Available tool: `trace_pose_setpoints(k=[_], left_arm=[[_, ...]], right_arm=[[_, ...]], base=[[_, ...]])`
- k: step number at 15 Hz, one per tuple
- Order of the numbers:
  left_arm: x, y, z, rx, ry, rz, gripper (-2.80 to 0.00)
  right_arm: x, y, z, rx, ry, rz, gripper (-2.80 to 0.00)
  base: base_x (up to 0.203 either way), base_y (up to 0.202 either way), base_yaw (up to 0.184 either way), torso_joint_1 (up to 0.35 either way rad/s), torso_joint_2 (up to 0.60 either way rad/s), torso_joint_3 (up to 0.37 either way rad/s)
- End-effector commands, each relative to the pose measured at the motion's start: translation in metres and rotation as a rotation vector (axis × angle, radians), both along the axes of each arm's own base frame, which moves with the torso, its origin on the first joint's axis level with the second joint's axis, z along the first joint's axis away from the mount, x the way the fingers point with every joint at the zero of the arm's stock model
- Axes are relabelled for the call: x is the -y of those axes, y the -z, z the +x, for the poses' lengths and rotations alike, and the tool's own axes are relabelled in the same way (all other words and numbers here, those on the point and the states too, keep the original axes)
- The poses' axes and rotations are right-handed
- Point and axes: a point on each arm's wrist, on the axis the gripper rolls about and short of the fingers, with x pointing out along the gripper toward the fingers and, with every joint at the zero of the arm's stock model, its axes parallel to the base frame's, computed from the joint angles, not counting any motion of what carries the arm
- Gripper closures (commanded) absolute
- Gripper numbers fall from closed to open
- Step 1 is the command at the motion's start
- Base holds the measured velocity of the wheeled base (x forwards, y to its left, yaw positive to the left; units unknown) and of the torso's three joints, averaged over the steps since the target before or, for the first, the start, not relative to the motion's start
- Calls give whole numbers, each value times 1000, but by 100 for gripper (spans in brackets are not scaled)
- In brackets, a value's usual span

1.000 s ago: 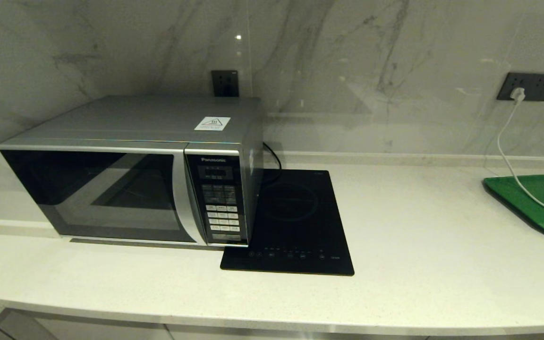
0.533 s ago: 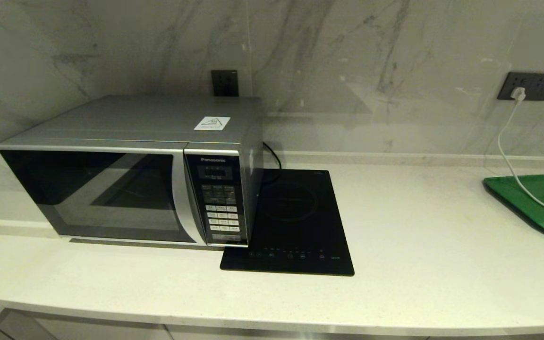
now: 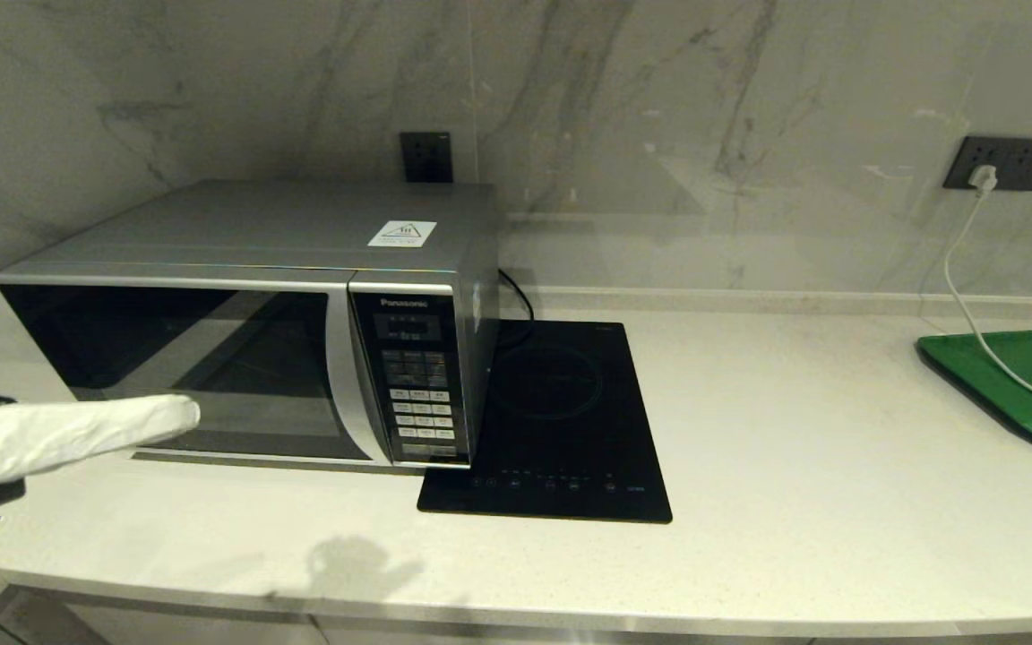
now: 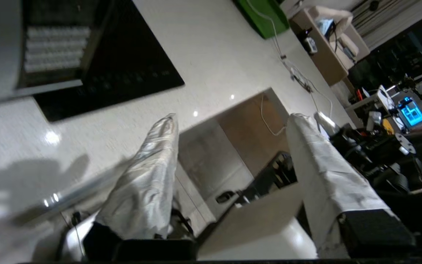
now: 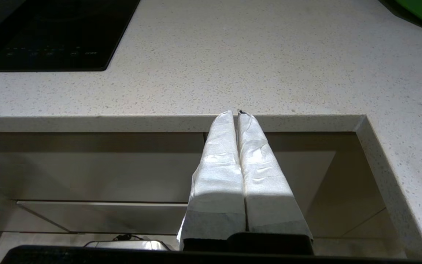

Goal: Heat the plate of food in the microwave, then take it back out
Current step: Open the microwave oven

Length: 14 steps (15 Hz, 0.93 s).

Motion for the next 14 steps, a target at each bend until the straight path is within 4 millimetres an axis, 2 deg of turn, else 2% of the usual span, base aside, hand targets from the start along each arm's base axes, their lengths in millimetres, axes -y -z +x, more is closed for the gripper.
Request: trace_pose_setpoints(k=[1, 4, 7, 10, 14], left_arm=[[-19, 28, 44, -5, -12, -14, -280], [-42, 64, 80, 98, 91, -1, -280], [-52, 93, 107, 155, 138, 28, -280], [-51, 113, 122, 122, 164, 26, -280], [-39, 131, 139, 93, 222, 20, -280]], right_arm=[[0, 0, 0, -1, 0, 0, 0], [0, 0, 0, -1, 0, 0, 0], [0, 0, 0, -1, 0, 0, 0], [0, 0, 0, -1, 0, 0, 0], [0, 0, 0, -1, 0, 0, 0]], base=[[0, 0, 0, 0, 0, 0], [0, 0, 0, 0, 0, 0], [0, 0, 0, 0, 0, 0], [0, 0, 0, 0, 0, 0], [0, 0, 0, 0, 0, 0]])
